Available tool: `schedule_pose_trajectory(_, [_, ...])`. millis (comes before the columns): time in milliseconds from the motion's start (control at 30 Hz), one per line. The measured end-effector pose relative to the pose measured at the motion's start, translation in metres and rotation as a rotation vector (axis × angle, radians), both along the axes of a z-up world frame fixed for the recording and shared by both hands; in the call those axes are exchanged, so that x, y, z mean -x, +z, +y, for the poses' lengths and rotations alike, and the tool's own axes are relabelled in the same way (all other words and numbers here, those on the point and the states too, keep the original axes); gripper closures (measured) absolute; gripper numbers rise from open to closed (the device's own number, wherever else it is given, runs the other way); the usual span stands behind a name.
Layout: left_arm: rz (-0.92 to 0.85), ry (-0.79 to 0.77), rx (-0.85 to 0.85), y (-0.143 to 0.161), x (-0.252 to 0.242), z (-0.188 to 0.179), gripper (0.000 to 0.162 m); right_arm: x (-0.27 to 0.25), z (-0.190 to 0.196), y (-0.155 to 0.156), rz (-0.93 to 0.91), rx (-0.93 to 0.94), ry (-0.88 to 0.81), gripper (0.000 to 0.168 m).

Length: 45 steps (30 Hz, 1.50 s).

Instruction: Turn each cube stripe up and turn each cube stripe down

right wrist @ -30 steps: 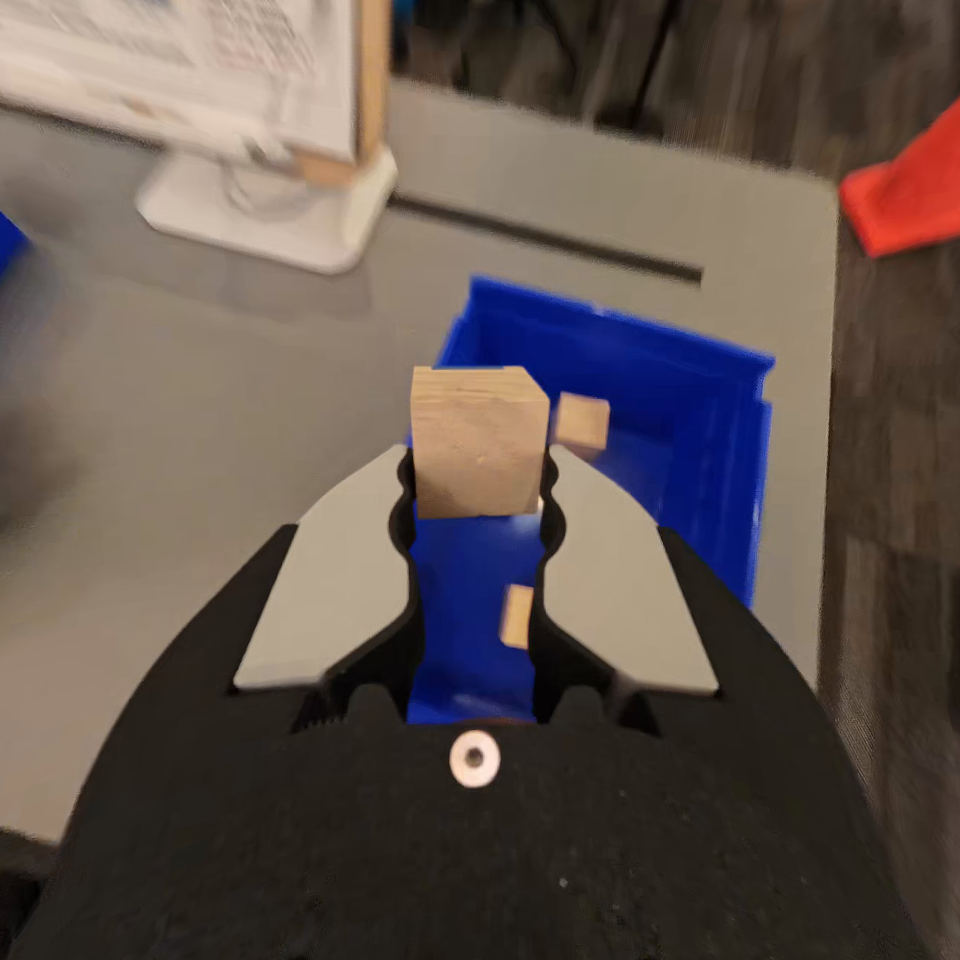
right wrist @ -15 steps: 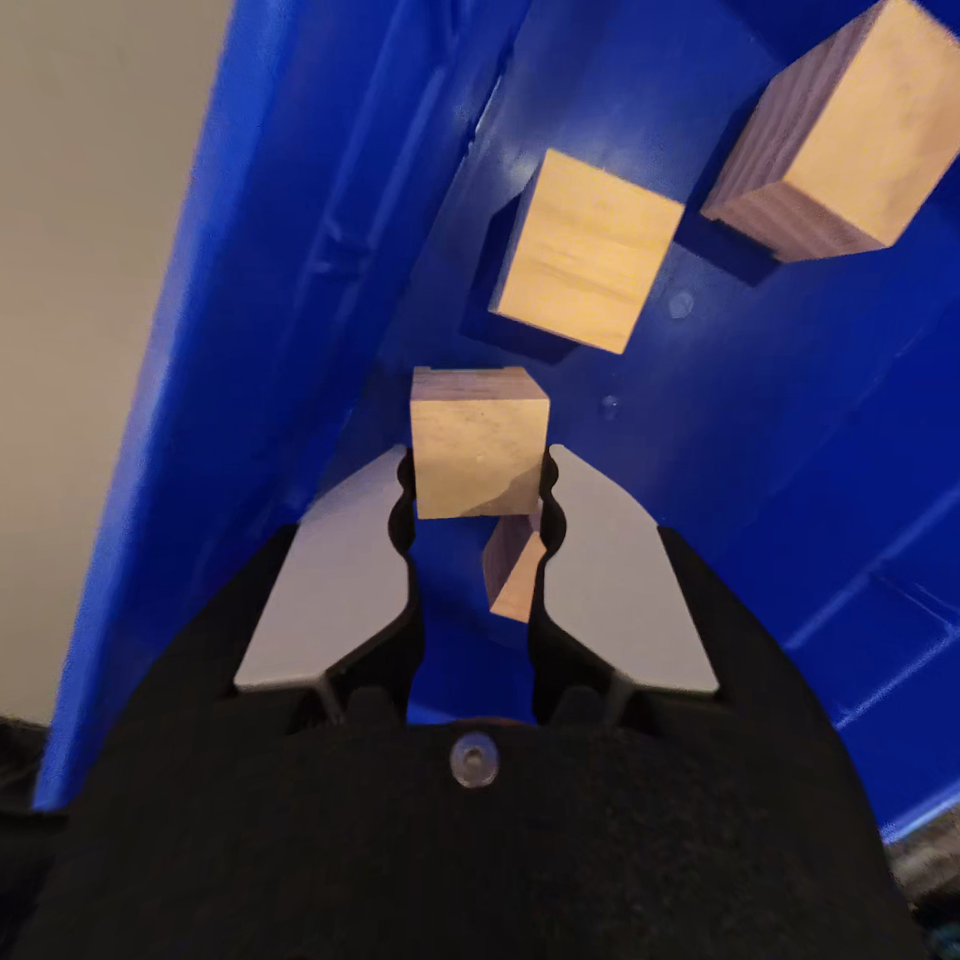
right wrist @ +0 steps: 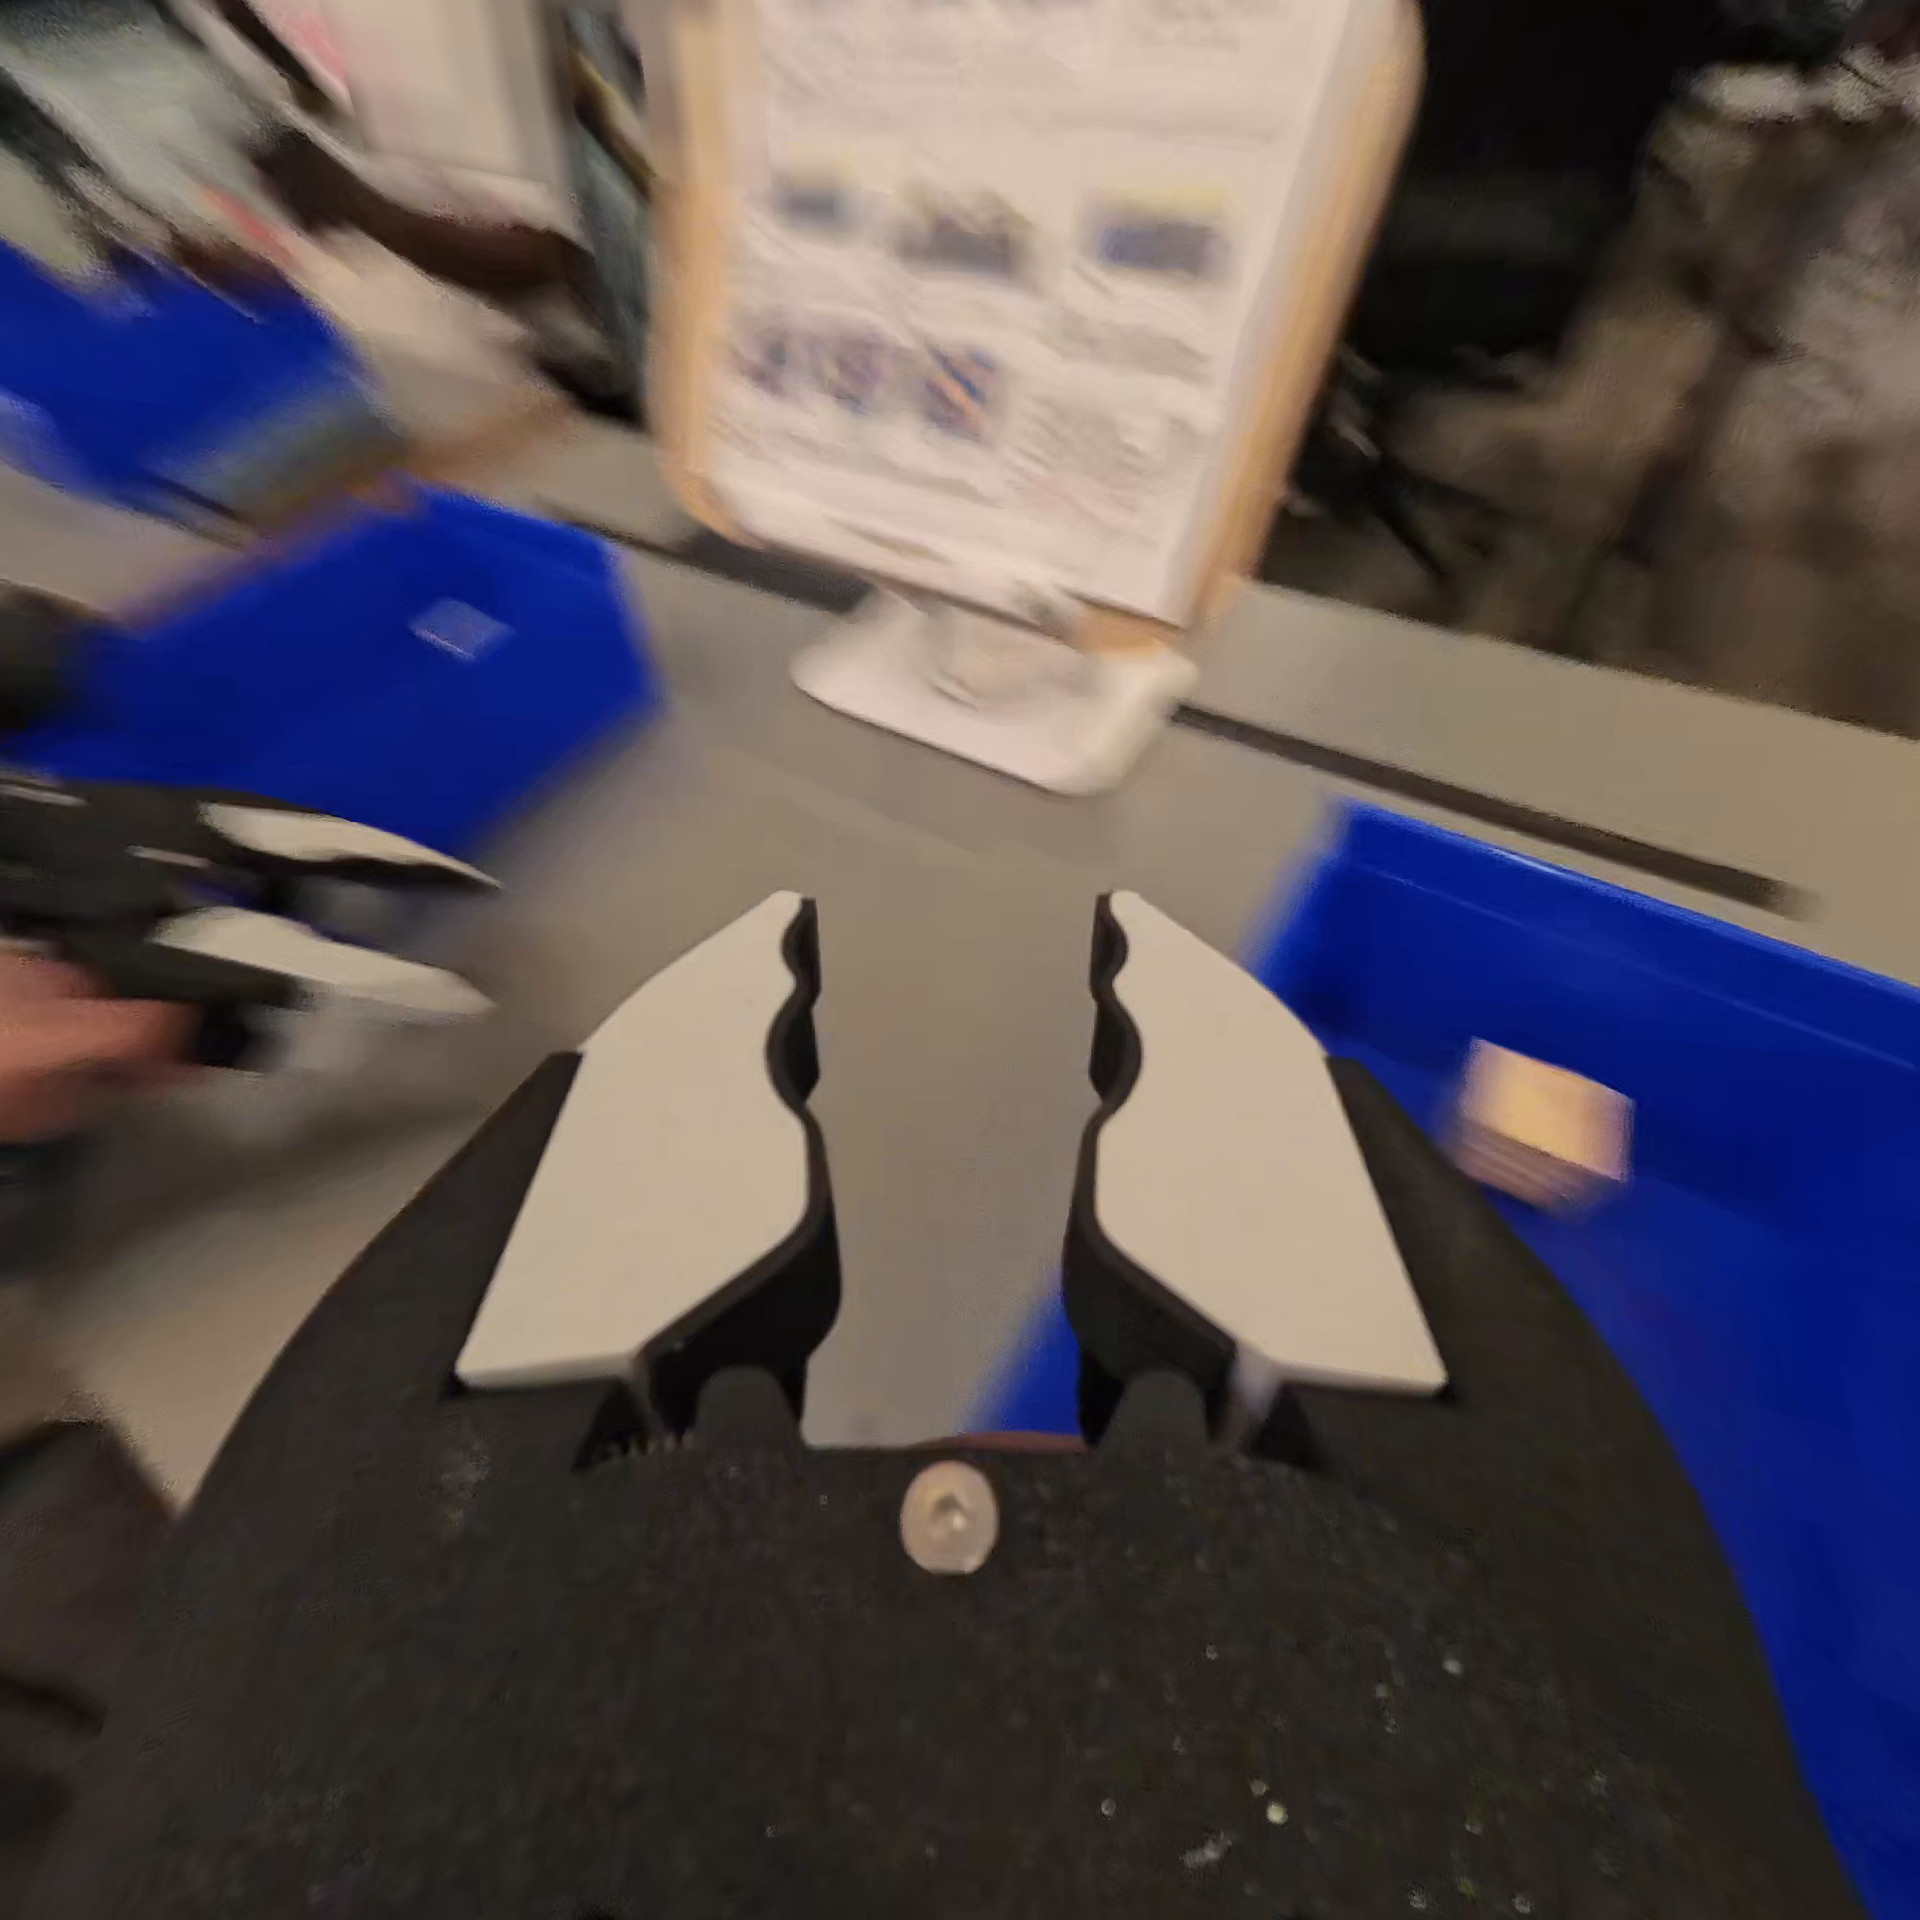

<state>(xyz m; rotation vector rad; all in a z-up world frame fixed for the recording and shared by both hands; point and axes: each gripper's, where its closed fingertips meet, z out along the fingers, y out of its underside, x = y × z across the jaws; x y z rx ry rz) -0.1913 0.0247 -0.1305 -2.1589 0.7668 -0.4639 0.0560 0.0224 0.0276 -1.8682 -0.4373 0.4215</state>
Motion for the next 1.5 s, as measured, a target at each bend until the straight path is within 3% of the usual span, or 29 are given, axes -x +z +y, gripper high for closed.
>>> schedule_pose_trajectory(100, [-0.029,-0.022,0.003,0.011,-0.004,-0.008,0.089,0.086,-0.029,-0.023,0.285,-0.039,0.229,0.113])
schedule_pose_trajectory(200, [-0.045,-0.043,-0.017,0.03,-0.003,-0.016,0.089,0.139,-0.046,-0.08,0.32,0.02,0.34,0.118])
schedule_pose_trajectory(333, [-0.031,-0.03,-0.067,0.073,0.028,-0.018,0.087,0.149,-0.051,-0.1,0.271,0.025,0.363,0.118])
schedule_pose_trajectory(433, [0.023,0.103,-0.073,0.107,0.087,0.003,0.085,0.147,-0.051,-0.103,0.313,0.06,0.354,0.114])
schedule_pose_trajectory(500, [0.08,0.222,-0.009,0.112,0.132,0.028,0.085,0.149,-0.052,-0.108,0.333,0.092,0.366,0.115])
schedule_pose_trajectory(633, [0.216,0.422,0.166,0.089,0.201,0.102,0.088,0.156,-0.052,-0.121,0.335,0.149,0.377,0.115])
schedule_pose_trajectory(800, [0.24,0.585,0.396,0.033,0.239,0.176,0.099,0.163,-0.058,-0.133,0.372,0.26,0.384,0.111])
schedule_pose_trajectory(1067, [0.364,0.667,0.564,-0.037,0.262,0.209,0.085,0.157,-0.058,-0.128,0.436,0.285,0.398,0.111])
schedule_pose_trajectory(1100, [0.333,0.651,0.585,-0.043,0.259,0.21,0.091,0.157,-0.058,-0.128,0.439,0.288,0.399,0.111])
schedule_pose_trajectory(1133, [0.3,0.632,0.607,-0.047,0.255,0.21,0.118,0.157,-0.058,-0.128,0.441,0.292,0.401,0.112])
schedule_pose_trajectory(1333, [0.208,0.575,0.6,-0.032,0.25,0.199,0.118,0.156,-0.057,-0.13,0.441,0.306,0.402,0.113])
schedule_pose_trajectory(1400, [0.158,0.531,0.548,-0.011,0.245,0.191,0.118,0.153,-0.055,-0.13,0.444,0.305,0.393,0.113])
schedule_pose_trajectory(1500, [-0.061,0.398,0.468,0.033,0.217,0.173,0.118,0.146,-0.051,-0.127,0.454,0.295,0.376,0.113])
